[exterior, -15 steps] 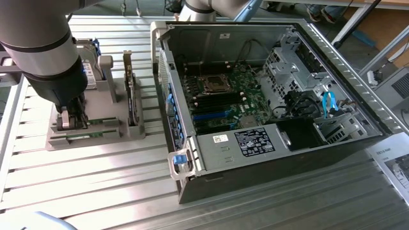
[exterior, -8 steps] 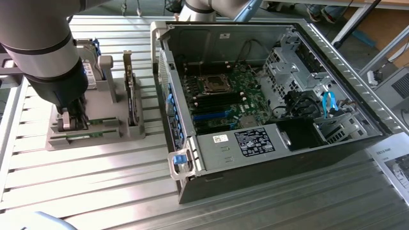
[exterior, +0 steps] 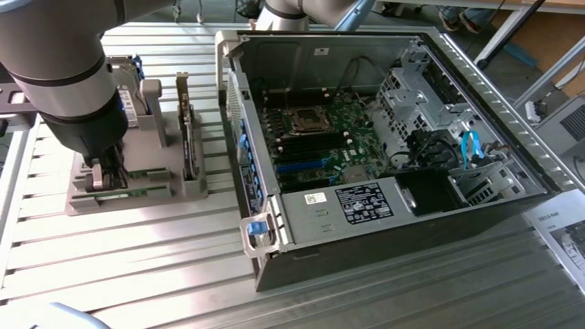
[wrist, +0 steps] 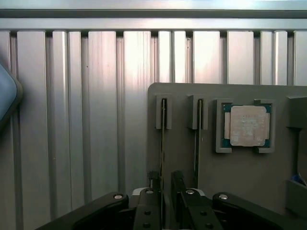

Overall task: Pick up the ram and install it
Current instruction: 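Pick up the ram and move it above insertion slot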

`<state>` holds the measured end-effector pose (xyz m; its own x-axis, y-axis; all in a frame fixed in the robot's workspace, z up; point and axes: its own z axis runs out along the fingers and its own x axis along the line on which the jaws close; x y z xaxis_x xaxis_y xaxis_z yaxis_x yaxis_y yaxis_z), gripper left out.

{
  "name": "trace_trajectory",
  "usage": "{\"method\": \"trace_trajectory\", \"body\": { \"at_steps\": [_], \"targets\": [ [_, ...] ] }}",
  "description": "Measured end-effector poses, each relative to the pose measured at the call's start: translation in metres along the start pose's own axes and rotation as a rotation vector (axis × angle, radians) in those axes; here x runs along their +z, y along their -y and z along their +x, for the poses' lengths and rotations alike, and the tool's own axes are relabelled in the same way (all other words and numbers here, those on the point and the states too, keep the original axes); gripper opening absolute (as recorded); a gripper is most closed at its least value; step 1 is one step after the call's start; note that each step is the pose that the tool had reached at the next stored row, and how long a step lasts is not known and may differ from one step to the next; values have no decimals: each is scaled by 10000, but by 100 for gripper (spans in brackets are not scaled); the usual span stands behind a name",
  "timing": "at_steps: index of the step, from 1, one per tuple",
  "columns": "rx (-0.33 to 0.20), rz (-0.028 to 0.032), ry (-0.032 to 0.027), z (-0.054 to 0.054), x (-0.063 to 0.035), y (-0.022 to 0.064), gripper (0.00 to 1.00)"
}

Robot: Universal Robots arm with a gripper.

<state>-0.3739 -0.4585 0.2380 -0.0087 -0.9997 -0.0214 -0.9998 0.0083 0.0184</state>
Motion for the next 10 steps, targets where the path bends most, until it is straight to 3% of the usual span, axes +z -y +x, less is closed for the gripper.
{"method": "trace_trajectory", "body": {
  "at_steps": [10],
  "targets": [
    [1, 2, -1, 2, 96, 1, 24]
  ]
}}
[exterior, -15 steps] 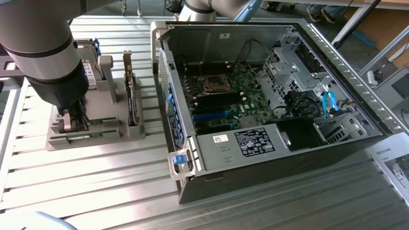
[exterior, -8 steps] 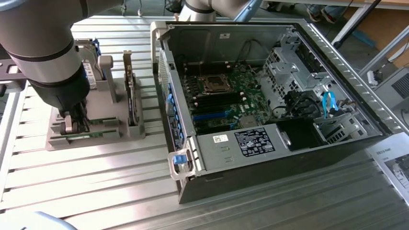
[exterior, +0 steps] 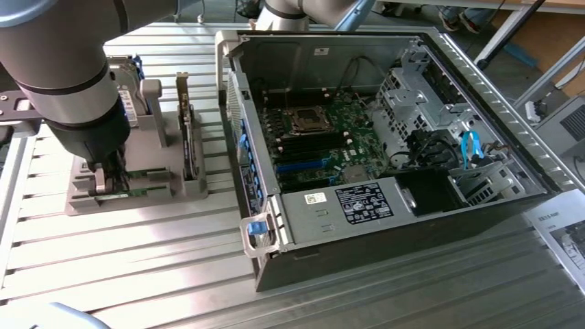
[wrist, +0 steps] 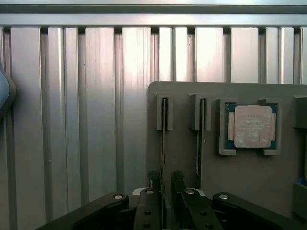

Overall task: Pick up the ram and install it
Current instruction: 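Pick up the ram and move it above insertion slot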

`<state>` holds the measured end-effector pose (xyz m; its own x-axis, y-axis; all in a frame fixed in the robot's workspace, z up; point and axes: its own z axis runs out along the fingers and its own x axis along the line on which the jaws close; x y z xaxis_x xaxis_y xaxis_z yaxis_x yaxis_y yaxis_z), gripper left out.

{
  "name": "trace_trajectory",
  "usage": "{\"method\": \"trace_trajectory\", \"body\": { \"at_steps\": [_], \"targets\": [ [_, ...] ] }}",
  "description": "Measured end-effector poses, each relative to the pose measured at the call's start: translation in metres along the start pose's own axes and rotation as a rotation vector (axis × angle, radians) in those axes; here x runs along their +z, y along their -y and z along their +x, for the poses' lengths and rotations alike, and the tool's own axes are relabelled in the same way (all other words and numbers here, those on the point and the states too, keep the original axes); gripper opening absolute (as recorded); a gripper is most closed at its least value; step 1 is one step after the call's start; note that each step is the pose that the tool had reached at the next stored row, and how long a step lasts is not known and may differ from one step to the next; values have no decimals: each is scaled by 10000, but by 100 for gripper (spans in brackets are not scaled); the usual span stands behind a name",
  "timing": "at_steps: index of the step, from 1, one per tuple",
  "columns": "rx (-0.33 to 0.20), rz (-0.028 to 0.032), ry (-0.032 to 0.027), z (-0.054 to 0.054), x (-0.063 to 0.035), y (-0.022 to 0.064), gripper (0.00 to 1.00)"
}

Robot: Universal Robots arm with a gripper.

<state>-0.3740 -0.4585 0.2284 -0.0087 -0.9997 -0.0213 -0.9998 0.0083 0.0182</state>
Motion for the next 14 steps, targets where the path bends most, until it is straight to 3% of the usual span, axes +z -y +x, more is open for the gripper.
{"method": "trace_trajectory", "body": {
  "at_steps": [14],
  "targets": [
    [0, 1, 0, 2, 115, 2, 24]
  ]
}}
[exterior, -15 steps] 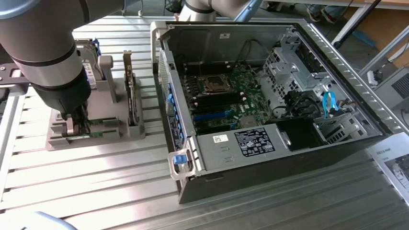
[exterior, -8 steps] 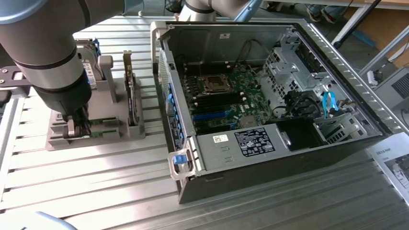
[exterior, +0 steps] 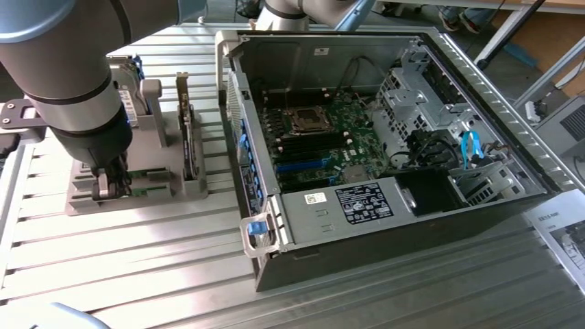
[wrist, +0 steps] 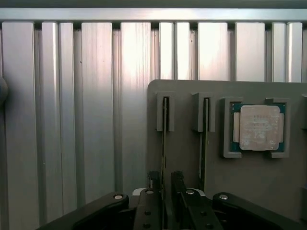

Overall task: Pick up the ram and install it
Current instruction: 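Pick up the ram and move it above insertion slot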

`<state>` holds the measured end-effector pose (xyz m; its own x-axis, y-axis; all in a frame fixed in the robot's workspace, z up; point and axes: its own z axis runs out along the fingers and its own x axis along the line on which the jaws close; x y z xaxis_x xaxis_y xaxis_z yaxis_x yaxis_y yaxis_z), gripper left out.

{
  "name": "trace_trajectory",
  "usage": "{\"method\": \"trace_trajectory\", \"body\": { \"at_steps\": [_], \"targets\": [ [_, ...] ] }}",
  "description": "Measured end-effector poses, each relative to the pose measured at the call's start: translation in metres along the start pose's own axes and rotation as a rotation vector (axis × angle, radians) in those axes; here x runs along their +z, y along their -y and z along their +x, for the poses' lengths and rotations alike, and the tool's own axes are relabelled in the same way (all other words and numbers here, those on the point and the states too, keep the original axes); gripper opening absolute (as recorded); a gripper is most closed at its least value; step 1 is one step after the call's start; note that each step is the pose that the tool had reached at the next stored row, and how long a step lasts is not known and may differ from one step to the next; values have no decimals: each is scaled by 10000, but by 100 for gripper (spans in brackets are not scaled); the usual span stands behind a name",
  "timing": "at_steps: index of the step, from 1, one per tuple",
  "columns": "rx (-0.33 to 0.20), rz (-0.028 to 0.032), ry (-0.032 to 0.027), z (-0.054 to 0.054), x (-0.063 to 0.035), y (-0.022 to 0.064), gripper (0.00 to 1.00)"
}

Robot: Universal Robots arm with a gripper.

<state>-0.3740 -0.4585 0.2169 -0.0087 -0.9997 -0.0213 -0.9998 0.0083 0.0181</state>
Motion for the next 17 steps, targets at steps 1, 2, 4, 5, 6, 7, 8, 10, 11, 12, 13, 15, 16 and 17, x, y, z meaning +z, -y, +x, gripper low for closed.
{"method": "trace_trajectory", "body": {
  "at_steps": [1, 2, 4, 5, 6, 7, 8, 10, 11, 12, 13, 15, 16, 17],
  "targets": [
    [0, 0, 0, 0, 7, 0, 24],
    [0, 0, 0, 0, 13, 0, 24],
    [0, -1, -1, 1, 21, 0, 24],
    [0, -2, -1, 1, 21, 0, 24],
    [0, -2, -1, 1, 21, 0, 24],
    [0, -1, -1, 0, 22, 0, 24],
    [0, -1, -1, 0, 22, 0, 24],
    [1, 1, 1, -1, 24, 1, 24],
    [1, 3, 2, -5, 24, 1, 24],
    [1, 2, 1, -9, 24, 0, 24],
    [1, 0, 0, -15, 23, 0, 24],
    [-1, 1, 0, -17, 24, 1, 24],
    [-1, 1, 0, -17, 24, 0, 24],
    [0, 1, 0, -18, 24, 0, 24]
  ]
}}
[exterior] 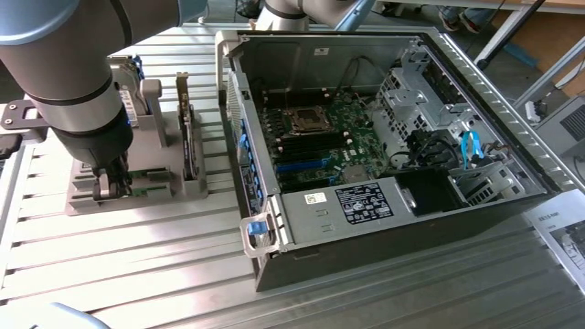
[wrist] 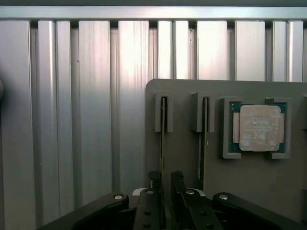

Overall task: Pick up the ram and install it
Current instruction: 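Pick up the ram and move it above insertion slot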

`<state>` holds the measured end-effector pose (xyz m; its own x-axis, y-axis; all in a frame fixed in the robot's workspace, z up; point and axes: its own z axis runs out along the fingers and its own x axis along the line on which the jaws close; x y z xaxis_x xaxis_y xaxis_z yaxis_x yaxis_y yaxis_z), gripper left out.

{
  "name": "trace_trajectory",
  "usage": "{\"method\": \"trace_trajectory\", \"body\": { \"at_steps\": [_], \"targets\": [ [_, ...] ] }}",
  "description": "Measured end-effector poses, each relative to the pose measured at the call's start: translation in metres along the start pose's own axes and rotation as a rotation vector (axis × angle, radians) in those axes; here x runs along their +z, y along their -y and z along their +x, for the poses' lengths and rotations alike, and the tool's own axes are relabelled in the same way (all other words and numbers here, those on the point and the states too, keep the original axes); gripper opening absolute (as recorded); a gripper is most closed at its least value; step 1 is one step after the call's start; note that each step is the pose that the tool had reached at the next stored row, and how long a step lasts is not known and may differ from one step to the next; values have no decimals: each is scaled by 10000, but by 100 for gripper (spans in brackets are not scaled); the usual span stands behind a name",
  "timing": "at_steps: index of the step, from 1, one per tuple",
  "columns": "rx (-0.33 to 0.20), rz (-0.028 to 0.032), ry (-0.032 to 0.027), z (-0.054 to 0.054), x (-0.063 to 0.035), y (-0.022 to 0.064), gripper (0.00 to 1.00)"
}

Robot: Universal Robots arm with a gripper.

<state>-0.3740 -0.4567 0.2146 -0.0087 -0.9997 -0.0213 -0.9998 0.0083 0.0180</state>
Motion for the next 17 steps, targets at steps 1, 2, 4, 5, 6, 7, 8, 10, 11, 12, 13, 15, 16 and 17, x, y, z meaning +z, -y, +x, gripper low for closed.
{"method": "trace_trajectory", "body": {
  "at_steps": [1, 2, 4, 5, 6, 7, 8, 10, 11, 12, 13, 15, 16, 17],
  "targets": [
    [0, -2, -2, 0, 2, 0, 24],
    [0, -1, -1, 0, 7, 1, 24],
    [0, -1, 0, 0, 18, 0, 24],
    [0, 0, 0, 0, 23, 0, 24],
    [0, -2, -2, 1, 24, 0, 24],
    [0, -2, -2, 0, 24, 0, 24],
    [0, -2, -2, 1, 24, 0, 24],
    [0, -1, -1, 0, 25, 1, 24],
    [1, 2, 2, -1, 27, 6, 24],
    [0, 1, 1, 0, 26, 16, 24],
    [0, -1, -1, 0, 25, 28, 24],
    [0, 0, 0, 0, 25, 58, 24],
    [0, 0, 0, 0, 24, 73, 24],
    [0, -1, -1, 0, 24, 86, 24]
  ]
}}
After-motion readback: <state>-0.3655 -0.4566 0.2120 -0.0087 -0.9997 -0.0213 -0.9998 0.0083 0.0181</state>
